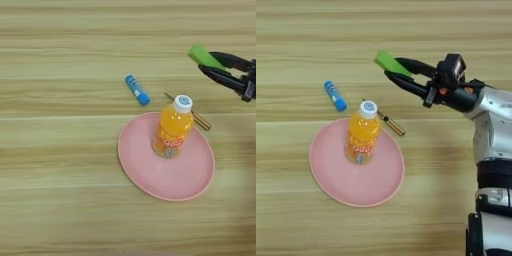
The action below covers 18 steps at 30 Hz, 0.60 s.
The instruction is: Move the objects on the table
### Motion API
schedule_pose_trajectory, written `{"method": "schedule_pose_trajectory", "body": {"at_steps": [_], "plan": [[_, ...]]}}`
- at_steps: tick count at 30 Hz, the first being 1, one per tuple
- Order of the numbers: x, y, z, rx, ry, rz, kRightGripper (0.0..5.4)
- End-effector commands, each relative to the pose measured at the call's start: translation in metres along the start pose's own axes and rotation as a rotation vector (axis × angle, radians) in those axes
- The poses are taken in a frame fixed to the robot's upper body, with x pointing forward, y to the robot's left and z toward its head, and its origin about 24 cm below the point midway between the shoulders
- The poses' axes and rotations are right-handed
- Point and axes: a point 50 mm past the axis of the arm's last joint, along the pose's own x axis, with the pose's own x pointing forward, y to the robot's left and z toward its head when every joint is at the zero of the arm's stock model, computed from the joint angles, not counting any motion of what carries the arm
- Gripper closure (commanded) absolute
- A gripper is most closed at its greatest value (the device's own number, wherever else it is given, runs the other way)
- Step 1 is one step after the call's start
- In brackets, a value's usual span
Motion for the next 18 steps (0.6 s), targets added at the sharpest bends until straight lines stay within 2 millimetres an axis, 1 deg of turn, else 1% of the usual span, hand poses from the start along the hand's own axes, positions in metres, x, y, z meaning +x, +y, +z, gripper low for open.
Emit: {"method": "schedule_pose_trajectory", "body": {"at_steps": [1,12,18], "plan": [[0.002,-0.01,0.043,-0.121,-0.101,0.002,4.01],[0.0,0.014,0.058,-0.136,-0.175,0.137,4.01],[-0.003,0.027,0.057,-0.129,-0.165,0.225,4.01]]}}
